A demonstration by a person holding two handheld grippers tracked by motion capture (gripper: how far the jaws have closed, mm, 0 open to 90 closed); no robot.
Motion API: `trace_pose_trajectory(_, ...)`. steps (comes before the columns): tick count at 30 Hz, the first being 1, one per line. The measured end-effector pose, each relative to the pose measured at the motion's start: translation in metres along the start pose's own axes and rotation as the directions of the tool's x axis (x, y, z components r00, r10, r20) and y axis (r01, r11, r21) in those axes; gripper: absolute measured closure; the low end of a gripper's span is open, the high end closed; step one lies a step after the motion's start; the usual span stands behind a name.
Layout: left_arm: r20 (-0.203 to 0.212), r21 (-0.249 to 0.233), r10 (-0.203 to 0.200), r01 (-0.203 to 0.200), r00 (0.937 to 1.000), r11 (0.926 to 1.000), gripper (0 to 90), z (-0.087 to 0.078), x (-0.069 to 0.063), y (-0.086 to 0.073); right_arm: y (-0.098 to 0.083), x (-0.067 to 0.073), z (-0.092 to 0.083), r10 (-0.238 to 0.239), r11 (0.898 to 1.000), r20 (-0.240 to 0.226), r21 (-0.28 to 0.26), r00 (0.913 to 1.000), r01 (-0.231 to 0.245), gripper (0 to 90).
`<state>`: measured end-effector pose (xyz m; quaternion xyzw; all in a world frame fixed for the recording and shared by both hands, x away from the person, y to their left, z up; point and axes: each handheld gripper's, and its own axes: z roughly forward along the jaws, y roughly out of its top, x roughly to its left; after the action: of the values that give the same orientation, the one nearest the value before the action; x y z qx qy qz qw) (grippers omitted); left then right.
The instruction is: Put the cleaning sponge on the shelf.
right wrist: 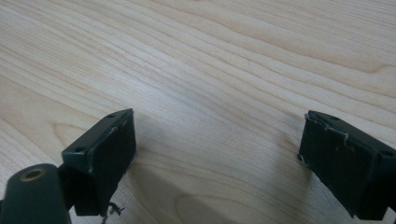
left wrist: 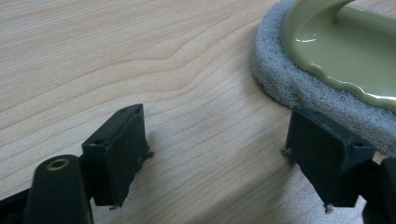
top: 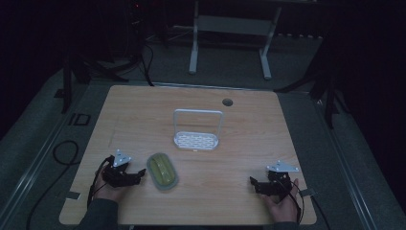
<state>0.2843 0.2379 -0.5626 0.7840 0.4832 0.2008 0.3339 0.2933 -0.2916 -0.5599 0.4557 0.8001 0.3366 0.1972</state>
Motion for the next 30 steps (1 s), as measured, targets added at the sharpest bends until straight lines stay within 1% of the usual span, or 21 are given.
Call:
trace_pose_trajectory(2, -0.003, 0.003, -0.003, 0.003, 1.0000, 1.0000, 26.1, -0.001, 0.000, 0.000, 0.000, 0.000, 0.000, 0.001, 1.000, 0.000, 0.000, 1.0000, -0.001, 10.5)
trace_pose_trajectory(4, -0.002, 0.012, -0.007, 0.007, 1.0000, 0.9999, 33.0, -0.003, -0.001, 0.001, 0.000, 0.000, 0.000, 0.000, 1.000, 0.000, 0.000, 1.0000, 0.000, 10.5)
trace_pose_trajectory(5, 0.005, 0.013, -0.010, 0.010, 0.9999, 0.9999, 34.0, -0.003, -0.001, 0.002, 0.000, 0.000, 0.000, 0.000, 1.000, 0.000, 0.000, 1.0000, 0.000, 10.5)
trace_pose_trajectory(6, 0.018, 0.013, -0.026, 0.026, 0.9995, 0.9996, 34.4, -0.004, -0.002, 0.002, 0.000, 0.000, 0.000, 0.001, 1.000, 0.000, 0.000, 1.0000, -0.001, 10.5)
trace_pose_trajectory(7, 0.023, 0.010, -0.030, 0.030, 0.9993, 0.9995, 35.0, -0.005, -0.002, 0.003, 0.000, 0.000, 0.000, 0.000, 1.000, 0.000, 0.000, 1.0000, 0.000, 10.5)
trace_pose_trajectory(10, 0.028, 0.010, -0.034, 0.034, 0.9990, 0.9994, 35.9, -0.007, -0.003, 0.005, 0.000, 0.000, 0.000, 0.000, 1.000, 0.000, 0.000, 1.0000, 0.000, 10.5)
trace_pose_trajectory(12, 0.032, -0.003, -0.034, 0.034, 0.9989, 0.9994, 36.2, -0.011, -0.006, 0.010, 0.000, 0.000, 0.000, 0.000, 1.000, 0.001, 0.000, 1.0000, 0.000, 10.5)
trace_pose_trajectory(16, 0.042, -0.014, -0.037, 0.037, 0.9985, 0.9992, 37.1, -0.017, -0.010, 0.018, 0.000, 0.000, 0.000, 0.001, 1.000, 0.001, 0.000, 1.0000, -0.001, 10.5)
trace_pose_trajectory(19, 0.033, -0.016, -0.026, 0.027, 0.9991, 0.9995, 38.2, -0.023, -0.014, 0.025, 0.000, 0.000, 0.000, 0.001, 1.000, 0.001, 0.000, 1.0000, -0.001, 10.5)
trace_pose_trajectory(24, 0.049, -0.041, -0.026, 0.028, 0.9985, 0.9988, 39.0, -0.034, -0.022, 0.036, 0.000, 0.000, 0.000, 0.000, 1.000, 0.001, 0.000, 1.0000, 0.000, 10.6)
trace_pose_trajectory(26, 0.046, -0.047, -0.024, 0.026, 0.9987, 0.9986, 39.0, -0.037, -0.026, 0.041, 0.000, 0.000, 0.000, 0.001, 1.000, 0.001, 0.000, 1.0000, -0.001, 10.5)
trace_pose_trajectory(30, 0.061, -0.050, -0.011, 0.014, 0.9981, 0.9987, 39.6, -0.041, -0.035, 0.050, 0.000, 0.000, 0.000, 0.002, 1.000, 0.002, 0.000, 1.0000, -0.002, 10.6)
